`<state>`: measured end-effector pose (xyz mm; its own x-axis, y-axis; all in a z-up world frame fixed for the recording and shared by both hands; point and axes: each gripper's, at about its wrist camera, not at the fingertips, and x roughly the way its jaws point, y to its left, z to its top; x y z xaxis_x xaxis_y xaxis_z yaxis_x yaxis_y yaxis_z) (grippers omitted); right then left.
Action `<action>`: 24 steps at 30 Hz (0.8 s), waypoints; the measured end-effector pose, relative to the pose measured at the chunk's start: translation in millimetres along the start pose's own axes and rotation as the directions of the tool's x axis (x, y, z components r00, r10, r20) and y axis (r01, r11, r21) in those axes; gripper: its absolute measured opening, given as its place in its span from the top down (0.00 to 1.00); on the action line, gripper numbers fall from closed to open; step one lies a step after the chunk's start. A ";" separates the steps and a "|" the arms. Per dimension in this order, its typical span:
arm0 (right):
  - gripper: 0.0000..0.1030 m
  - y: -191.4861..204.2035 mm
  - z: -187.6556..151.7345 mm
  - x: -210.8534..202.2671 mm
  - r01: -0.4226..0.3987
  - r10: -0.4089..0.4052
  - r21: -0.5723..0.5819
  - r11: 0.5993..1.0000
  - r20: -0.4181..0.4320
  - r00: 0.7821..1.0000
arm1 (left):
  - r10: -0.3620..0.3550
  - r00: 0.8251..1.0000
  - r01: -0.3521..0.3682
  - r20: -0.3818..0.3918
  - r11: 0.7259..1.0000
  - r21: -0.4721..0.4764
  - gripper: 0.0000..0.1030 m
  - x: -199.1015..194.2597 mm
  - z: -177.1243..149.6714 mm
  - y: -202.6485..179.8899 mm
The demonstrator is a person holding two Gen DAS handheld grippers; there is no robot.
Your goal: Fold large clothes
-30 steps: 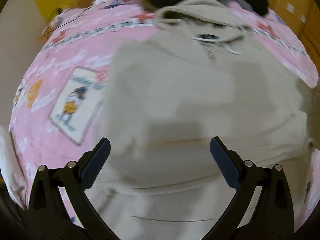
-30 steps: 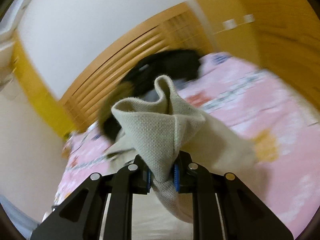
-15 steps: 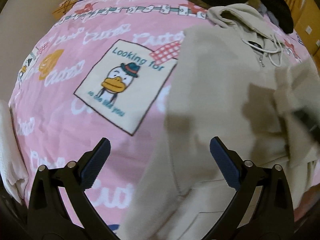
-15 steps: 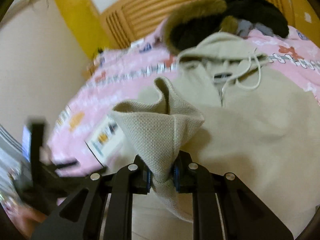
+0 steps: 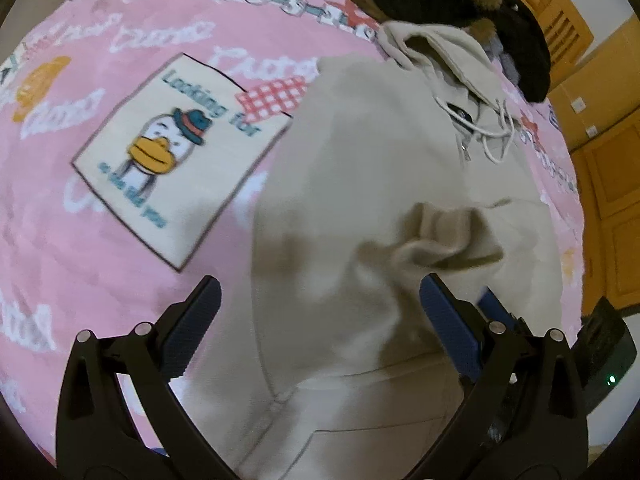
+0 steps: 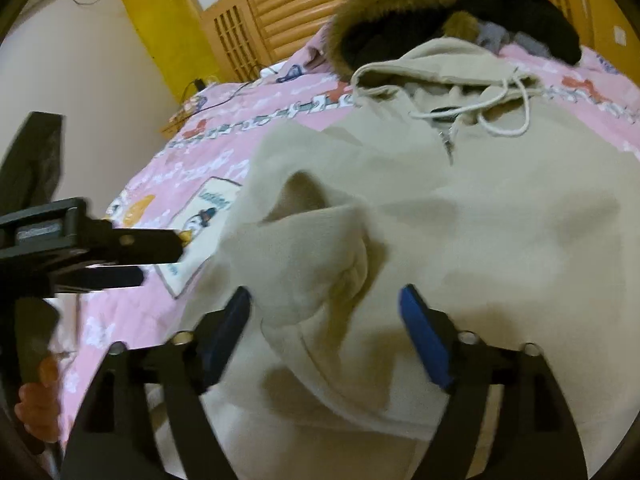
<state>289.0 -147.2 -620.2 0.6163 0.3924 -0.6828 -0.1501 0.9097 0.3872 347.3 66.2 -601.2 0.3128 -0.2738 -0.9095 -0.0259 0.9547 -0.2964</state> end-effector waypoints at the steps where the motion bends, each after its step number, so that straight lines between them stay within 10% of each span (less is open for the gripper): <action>1: 0.19 -0.1 -1.3 -4.1 -0.018 0.017 0.006 1.000 0.005 1.000 | 0.003 1.000 -0.003 -0.009 1.000 0.009 0.06 3.4 0.3 -1.9; 7: 0.14 -4.0 4.2 -50.3 -0.122 0.122 0.002 0.993 0.004 0.993 | -0.015 0.999 0.015 -0.047 1.000 -0.017 0.06 13.5 1.5 1.0; 16: 0.14 -89.6 5.5 -111.8 0.019 -0.024 0.117 0.993 0.038 0.999 | -0.082 0.993 0.082 -0.087 0.997 -0.011 0.06 21.9 2.8 -25.2; 24: 0.14 -128.0 -8.6 -125.7 0.108 -0.113 0.177 0.978 0.021 0.993 | 0.012 0.990 0.002 -0.140 0.995 0.099 0.06 48.7 12.8 -66.3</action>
<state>224.1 -311.8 -589.3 0.6452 0.2838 -0.7093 0.0562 0.9083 0.4145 376.4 -8.9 -622.1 0.1762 -0.2759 -0.9449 0.0691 0.9610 -0.2677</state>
